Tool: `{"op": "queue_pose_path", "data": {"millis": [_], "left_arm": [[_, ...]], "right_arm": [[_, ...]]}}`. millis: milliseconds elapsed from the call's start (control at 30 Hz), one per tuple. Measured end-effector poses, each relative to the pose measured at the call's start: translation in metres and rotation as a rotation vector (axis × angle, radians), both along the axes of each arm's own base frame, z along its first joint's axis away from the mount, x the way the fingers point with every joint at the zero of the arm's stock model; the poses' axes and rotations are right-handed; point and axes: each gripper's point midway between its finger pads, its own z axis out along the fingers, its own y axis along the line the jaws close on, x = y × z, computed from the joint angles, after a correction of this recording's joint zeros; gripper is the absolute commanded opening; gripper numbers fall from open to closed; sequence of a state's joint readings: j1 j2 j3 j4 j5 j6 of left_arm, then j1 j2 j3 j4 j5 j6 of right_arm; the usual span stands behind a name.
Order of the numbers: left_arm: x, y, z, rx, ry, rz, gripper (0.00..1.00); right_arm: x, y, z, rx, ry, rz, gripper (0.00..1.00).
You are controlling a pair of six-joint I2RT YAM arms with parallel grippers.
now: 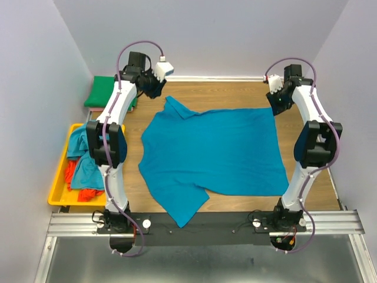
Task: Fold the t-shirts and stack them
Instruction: Flatten the tshirt out
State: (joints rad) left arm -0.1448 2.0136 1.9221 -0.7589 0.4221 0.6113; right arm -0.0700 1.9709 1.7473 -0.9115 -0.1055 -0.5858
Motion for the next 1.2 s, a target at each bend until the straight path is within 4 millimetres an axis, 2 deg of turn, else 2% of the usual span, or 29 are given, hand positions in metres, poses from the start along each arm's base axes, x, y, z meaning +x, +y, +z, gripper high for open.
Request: {"op": "queue_pose_path", "data": {"millis": [67,133,167,200,267,300,433,700,900,1200], "left_arm": [[0.033,-0.003,0.004,-0.04,-0.039,0.035,0.43],[0.055,-0.004,-0.002,-0.075,-0.039,0.074,0.46],[0.063,-0.005,-0.007,-0.09,-0.035,0.09,0.52],[0.072,-0.005,-0.015,-0.108,-0.026,0.112,0.52],[0.085,-0.008,-0.035,-0.142,0.0,0.151,0.6],[0.089,-0.008,-0.044,-0.158,0.016,0.172,0.63],[0.101,-0.011,-0.063,-0.211,0.04,0.228,0.63],[0.12,-0.016,-0.079,-0.287,0.051,0.312,0.58],[0.125,-0.011,-0.104,-0.297,0.09,0.401,0.54],[0.122,-0.01,-0.142,-0.299,0.168,0.452,0.45]], "right_arm": [[0.021,-0.01,0.0,-0.007,-0.024,-0.014,0.4],[0.043,-0.019,-0.007,-0.016,-0.039,-0.022,0.43],[0.051,-0.023,-0.01,-0.024,-0.043,-0.024,0.45],[0.062,-0.028,-0.017,-0.028,-0.051,-0.028,0.48],[0.075,-0.034,-0.029,-0.036,-0.049,-0.031,0.5],[0.082,-0.037,-0.035,-0.04,-0.049,-0.032,0.5],[0.098,-0.042,-0.05,-0.051,-0.054,-0.03,0.54],[0.115,-0.042,-0.066,-0.047,-0.081,-0.018,0.56],[0.12,-0.036,-0.075,-0.016,-0.087,-0.002,0.56],[0.125,-0.021,-0.074,0.061,-0.11,0.038,0.56]]}}
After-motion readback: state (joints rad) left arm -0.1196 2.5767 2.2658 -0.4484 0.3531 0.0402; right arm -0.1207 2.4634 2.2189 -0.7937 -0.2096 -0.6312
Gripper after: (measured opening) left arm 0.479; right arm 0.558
